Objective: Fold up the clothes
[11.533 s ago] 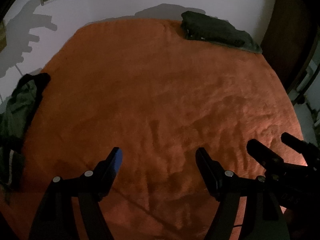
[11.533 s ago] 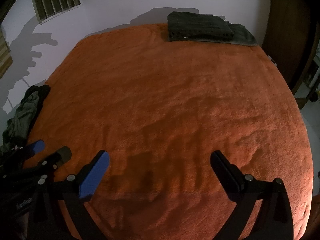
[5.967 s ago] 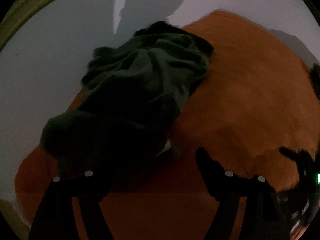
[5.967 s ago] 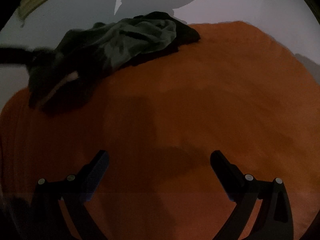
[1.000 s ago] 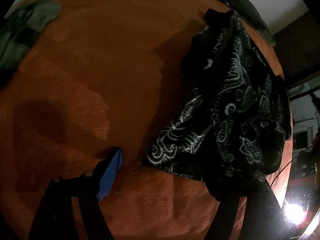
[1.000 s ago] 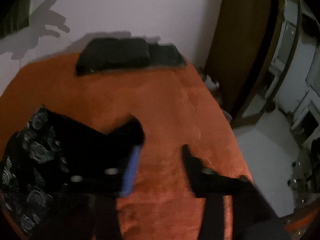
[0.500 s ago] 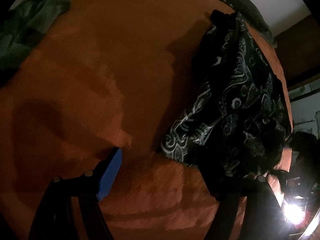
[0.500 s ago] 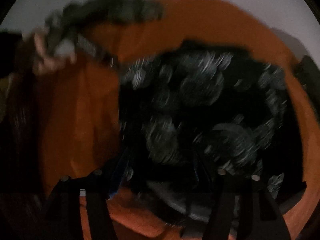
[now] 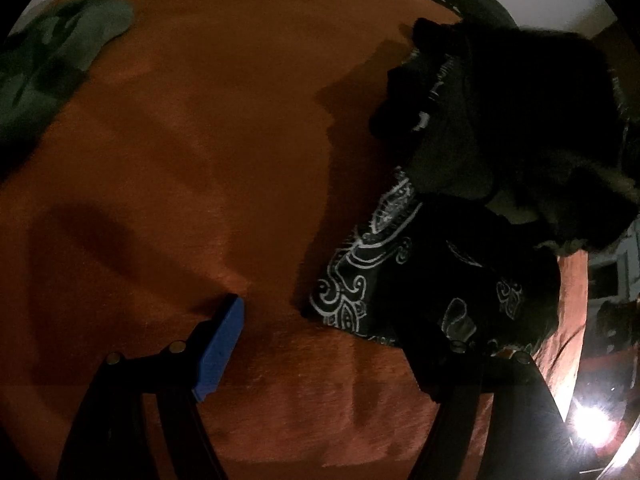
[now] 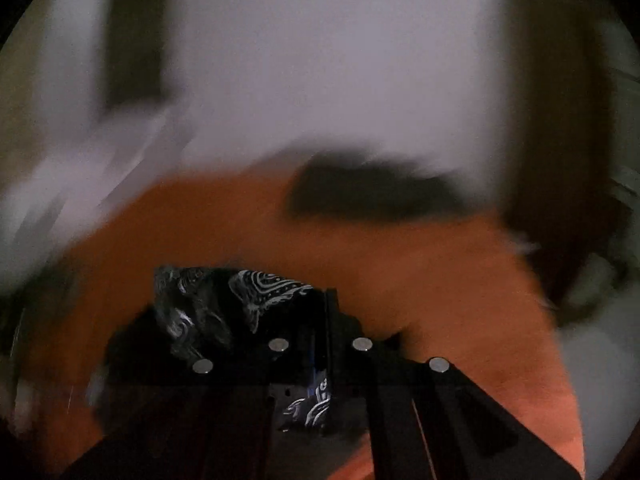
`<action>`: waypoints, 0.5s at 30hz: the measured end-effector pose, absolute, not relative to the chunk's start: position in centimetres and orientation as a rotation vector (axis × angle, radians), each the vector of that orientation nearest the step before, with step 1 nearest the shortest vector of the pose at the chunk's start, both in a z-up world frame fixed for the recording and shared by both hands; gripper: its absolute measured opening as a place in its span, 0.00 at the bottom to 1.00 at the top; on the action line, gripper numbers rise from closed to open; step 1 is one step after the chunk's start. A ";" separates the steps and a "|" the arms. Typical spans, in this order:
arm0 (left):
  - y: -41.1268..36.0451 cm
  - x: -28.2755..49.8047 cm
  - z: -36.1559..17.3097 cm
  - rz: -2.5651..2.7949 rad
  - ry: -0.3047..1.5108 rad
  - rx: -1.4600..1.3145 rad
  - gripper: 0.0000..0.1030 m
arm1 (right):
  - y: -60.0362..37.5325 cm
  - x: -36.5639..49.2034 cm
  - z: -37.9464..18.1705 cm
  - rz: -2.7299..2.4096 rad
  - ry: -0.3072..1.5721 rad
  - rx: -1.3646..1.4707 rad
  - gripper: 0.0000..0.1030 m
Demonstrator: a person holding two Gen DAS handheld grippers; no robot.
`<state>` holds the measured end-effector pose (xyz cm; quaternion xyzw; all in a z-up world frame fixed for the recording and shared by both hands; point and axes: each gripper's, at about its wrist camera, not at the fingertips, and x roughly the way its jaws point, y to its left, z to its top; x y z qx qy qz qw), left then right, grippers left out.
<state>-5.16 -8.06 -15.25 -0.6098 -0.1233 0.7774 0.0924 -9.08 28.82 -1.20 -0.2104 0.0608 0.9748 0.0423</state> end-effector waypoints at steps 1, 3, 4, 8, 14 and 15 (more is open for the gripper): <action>-7.9 -5.1 -15.3 2.306 -0.358 -1.808 0.74 | 30.6 -9.4 -1.5 2.910 0.221 -0.695 0.02; -7.6 -4.8 -15.4 2.297 -0.345 -1.801 0.74 | 33.3 -9.9 -3.0 2.783 0.235 -0.822 0.02; -7.5 -4.7 -15.4 2.292 -0.338 -1.796 0.74 | 34.1 -9.9 -3.8 2.754 0.230 -0.876 0.02; -6.7 -4.7 -15.3 2.255 -0.336 -1.733 0.74 | 34.9 -9.0 -6.1 2.712 0.192 -0.991 0.02; -6.1 -4.1 -14.4 2.301 -0.346 -1.627 0.51 | 34.3 -10.6 -7.3 2.686 0.188 -1.082 0.07; -6.1 -3.7 -14.2 2.346 -0.339 -1.607 0.12 | 34.0 -10.8 -7.3 2.687 0.164 -1.079 0.17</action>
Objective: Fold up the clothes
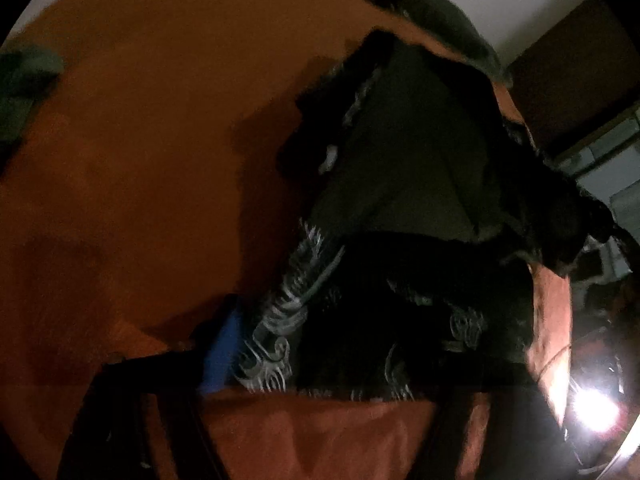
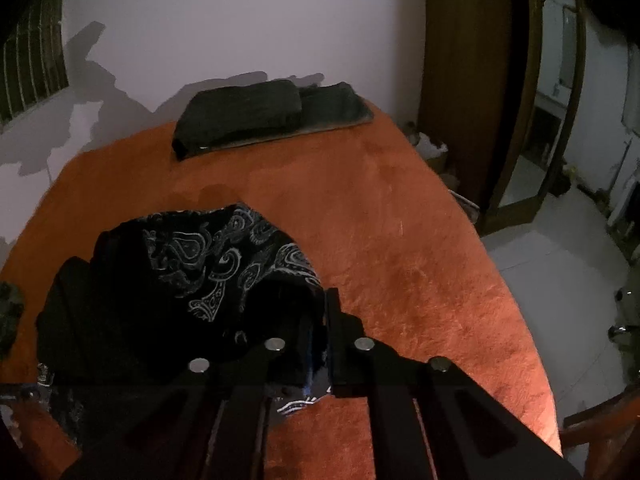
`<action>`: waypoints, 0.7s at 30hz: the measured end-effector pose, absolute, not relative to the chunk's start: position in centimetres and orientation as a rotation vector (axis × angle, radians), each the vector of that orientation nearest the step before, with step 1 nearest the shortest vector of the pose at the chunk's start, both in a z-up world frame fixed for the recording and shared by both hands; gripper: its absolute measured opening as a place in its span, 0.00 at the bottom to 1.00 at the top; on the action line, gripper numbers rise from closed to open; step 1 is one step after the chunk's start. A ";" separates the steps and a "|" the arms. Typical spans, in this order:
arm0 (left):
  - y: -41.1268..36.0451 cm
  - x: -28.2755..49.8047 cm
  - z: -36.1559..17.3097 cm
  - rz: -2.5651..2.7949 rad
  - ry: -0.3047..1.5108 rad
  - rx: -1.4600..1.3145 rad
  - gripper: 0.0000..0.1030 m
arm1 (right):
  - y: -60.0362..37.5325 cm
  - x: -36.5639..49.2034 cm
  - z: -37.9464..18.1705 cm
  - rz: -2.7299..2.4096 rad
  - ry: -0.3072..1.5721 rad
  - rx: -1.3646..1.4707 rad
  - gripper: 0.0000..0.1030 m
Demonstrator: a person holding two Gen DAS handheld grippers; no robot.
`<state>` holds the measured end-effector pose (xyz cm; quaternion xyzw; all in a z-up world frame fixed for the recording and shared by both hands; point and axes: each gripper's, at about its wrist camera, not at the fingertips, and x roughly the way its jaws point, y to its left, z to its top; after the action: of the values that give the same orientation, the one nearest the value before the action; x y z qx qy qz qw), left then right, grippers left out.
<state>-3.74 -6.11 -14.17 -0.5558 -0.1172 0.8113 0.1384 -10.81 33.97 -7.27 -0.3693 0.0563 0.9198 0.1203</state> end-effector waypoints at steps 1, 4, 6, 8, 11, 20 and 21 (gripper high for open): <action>-6.2 -3.2 -13.9 2.382 -0.339 -1.586 0.01 | 33.5 -10.9 -7.1 2.701 0.137 -1.069 0.25; -6.7 -0.6 -13.4 2.452 -0.384 -1.492 0.02 | 31.8 -11.2 -6.9 2.751 0.063 -1.032 0.74; -7.5 2.3 -15.3 2.492 -0.369 -1.458 0.02 | 30.5 -11.7 -6.7 2.792 0.043 -1.054 0.75; -9.8 -5.5 -16.7 2.515 -0.404 -1.444 0.02 | 29.2 -12.4 -6.6 2.831 0.024 -1.079 0.75; -12.2 -4.0 -15.7 2.507 -0.452 -1.457 0.02 | 26.8 -14.4 -7.8 2.897 0.010 -1.214 0.75; -5.1 -12.4 -13.5 2.527 -0.406 -1.400 0.02 | 19.8 -22.5 -13.4 2.941 -0.040 -1.672 0.75; -5.0 -11.8 -12.8 2.527 -0.400 -1.405 0.02 | 18.9 -23.4 -13.8 2.950 -0.062 -1.689 0.75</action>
<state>-11.76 -4.96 -12.85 -0.4783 -0.1363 0.8604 0.1114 -23.37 18.93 -13.78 -0.4926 -0.0181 0.8605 -0.1286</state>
